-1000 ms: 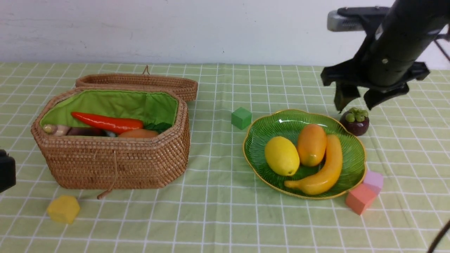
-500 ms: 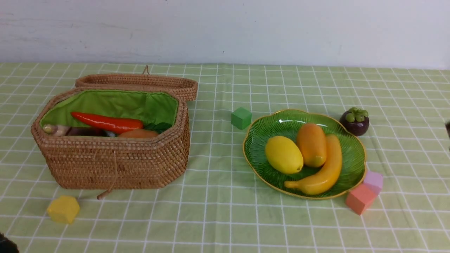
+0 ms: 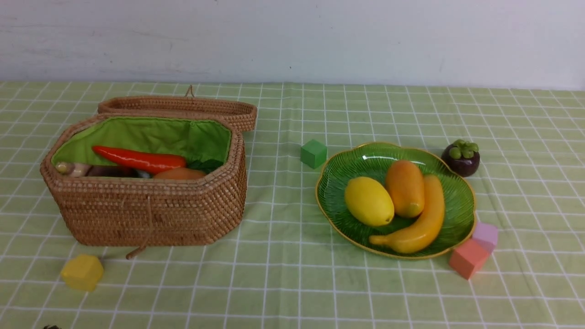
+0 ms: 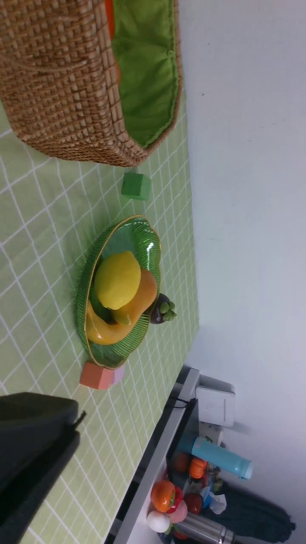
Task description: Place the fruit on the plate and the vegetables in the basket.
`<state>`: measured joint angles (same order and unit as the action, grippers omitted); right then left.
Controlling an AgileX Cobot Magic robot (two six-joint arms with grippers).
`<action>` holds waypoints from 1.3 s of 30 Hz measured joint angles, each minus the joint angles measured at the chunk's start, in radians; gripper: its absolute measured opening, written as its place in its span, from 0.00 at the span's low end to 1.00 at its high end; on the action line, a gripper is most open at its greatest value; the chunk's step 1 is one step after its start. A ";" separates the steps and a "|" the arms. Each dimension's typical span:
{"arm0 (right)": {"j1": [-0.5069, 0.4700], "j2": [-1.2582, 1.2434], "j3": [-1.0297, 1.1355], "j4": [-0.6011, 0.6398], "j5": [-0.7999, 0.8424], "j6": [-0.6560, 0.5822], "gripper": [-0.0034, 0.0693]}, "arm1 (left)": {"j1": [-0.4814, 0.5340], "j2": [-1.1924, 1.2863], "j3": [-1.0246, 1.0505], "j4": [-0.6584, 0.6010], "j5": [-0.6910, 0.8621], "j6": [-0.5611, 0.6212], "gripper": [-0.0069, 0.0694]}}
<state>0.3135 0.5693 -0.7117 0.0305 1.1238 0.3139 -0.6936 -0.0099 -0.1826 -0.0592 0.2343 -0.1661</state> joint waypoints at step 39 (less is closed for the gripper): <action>-0.288 -0.580 0.729 -0.165 -0.738 -0.053 0.04 | 0.000 -0.001 0.014 -0.001 0.031 0.000 0.09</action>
<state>0.0257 -0.0104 0.0177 -0.1341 0.3862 0.2612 -0.6936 -0.0107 -0.1689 -0.0599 0.2652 -0.1661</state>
